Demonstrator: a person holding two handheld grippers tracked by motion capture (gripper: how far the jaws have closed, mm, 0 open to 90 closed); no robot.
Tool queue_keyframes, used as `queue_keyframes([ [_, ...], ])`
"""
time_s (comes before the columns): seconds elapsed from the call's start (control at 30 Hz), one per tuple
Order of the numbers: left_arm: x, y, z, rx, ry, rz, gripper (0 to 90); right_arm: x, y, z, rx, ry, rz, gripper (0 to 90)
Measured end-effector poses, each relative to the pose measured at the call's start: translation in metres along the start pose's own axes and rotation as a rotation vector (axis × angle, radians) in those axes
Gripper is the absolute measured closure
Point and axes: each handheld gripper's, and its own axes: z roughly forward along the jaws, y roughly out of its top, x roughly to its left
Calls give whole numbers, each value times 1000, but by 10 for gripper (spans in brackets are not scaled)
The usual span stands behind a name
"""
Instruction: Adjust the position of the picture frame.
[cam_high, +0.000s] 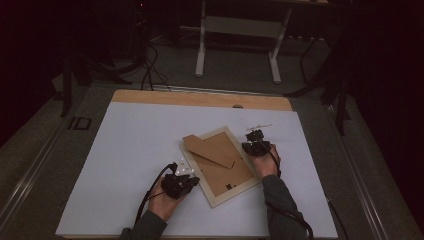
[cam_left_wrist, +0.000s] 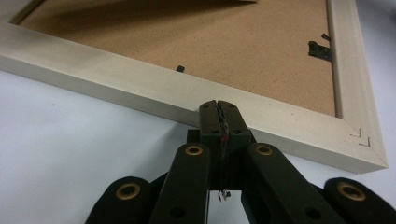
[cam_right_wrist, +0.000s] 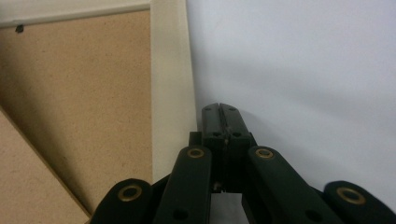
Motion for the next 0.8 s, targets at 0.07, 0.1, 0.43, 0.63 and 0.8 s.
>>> queue_keyframes([
  [0.07,-1,0,0,1,4,3,900,0,0,0,-4,0,5,900],
  [0.1,-1,0,0,1,4,3,900,0,0,1,-6,1,8,900],
  [0.43,-3,-2,0,18,11,56,900,-2,-4,-1,-17,15,-11,899],
  [0.63,15,5,-7,-3,37,27,900,-4,-8,-17,-40,42,-24,898],
  [0.8,33,13,-17,-43,64,-9,900,-3,-14,-27,-43,77,-49,898],
])
